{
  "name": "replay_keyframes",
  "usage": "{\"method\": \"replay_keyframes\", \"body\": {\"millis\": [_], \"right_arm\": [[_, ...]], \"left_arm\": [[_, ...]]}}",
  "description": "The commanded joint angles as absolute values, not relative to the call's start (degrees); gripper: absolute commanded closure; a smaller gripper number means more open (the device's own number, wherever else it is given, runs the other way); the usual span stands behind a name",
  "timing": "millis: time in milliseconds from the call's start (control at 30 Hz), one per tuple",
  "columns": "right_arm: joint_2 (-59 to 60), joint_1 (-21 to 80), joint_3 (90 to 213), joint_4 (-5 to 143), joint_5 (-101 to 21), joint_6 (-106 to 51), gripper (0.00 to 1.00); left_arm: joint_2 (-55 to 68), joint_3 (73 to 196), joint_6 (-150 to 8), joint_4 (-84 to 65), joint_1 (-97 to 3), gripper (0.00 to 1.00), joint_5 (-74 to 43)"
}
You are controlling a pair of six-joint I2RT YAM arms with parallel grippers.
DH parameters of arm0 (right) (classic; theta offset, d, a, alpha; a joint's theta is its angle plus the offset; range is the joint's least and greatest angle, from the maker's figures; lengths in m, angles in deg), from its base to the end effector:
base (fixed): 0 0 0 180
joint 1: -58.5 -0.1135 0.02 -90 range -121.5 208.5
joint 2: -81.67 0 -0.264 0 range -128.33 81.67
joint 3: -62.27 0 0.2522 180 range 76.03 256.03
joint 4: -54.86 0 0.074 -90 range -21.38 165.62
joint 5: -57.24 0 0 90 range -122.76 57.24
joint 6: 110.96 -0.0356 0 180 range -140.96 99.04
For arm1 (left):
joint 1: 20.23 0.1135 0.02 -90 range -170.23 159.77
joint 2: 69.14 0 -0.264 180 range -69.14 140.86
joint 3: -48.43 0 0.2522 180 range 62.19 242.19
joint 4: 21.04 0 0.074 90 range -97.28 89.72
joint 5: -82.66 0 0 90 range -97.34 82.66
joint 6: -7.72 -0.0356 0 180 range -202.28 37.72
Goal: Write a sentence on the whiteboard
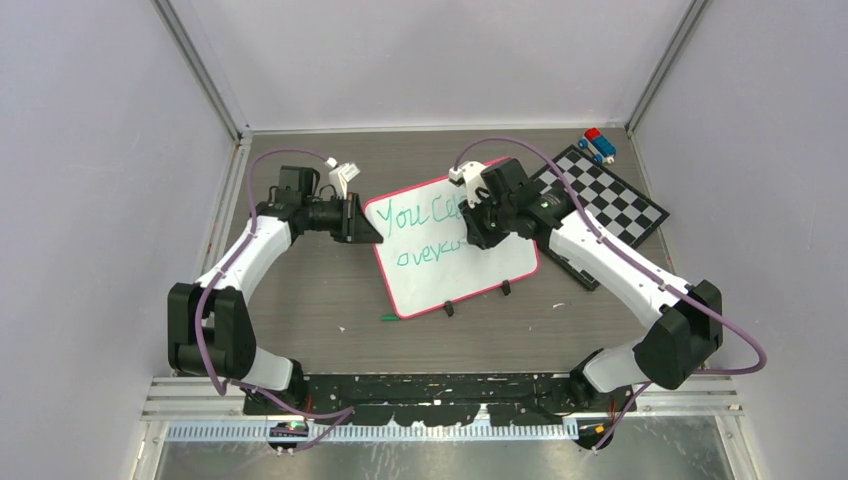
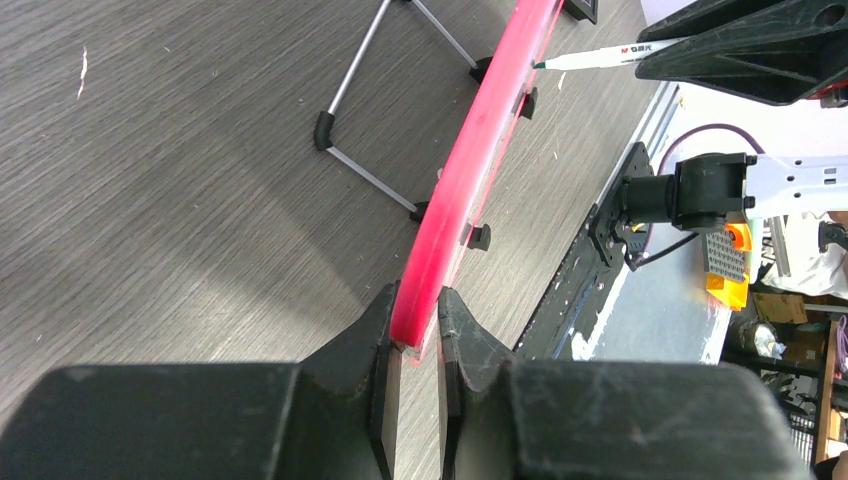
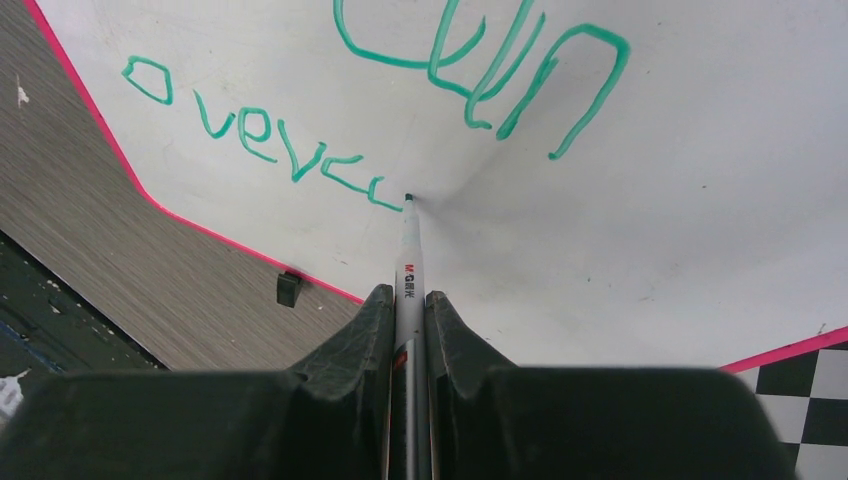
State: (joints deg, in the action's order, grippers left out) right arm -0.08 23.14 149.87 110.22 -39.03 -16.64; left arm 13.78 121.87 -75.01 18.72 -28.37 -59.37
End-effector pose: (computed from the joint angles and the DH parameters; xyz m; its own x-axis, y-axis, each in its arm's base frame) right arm 0.2457 0.1791 0.3173 -0.5708 -0.4968 -0.6537 -0.6780 0.7343 0.0339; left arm 0.2918 -0.0701 0.2613 -0.8193 0.0385 -0.5721 0.4969 0.5454 -0.6749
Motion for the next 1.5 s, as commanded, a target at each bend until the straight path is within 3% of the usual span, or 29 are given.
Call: {"method": "replay_keyframes", "body": {"millis": [0,867,1467], "right_arm": [[-0.35,23.35,152.92,107.75,-39.37,-17.15,1.00],[5.55,22.05,153.56,113.19,-34.24,-18.60,1.00],[-0.20,22.47,154.14,109.79,-37.49,-19.90,1.00]], "left_arm": [[14.02,123.46,-75.52,18.41,-28.40,1.00,-56.38],[13.81,123.86,-75.86,18.99,-28.40,1.00,-56.73],[13.58,122.90,-75.34,18.00,-28.43,1.00,-56.74]]}}
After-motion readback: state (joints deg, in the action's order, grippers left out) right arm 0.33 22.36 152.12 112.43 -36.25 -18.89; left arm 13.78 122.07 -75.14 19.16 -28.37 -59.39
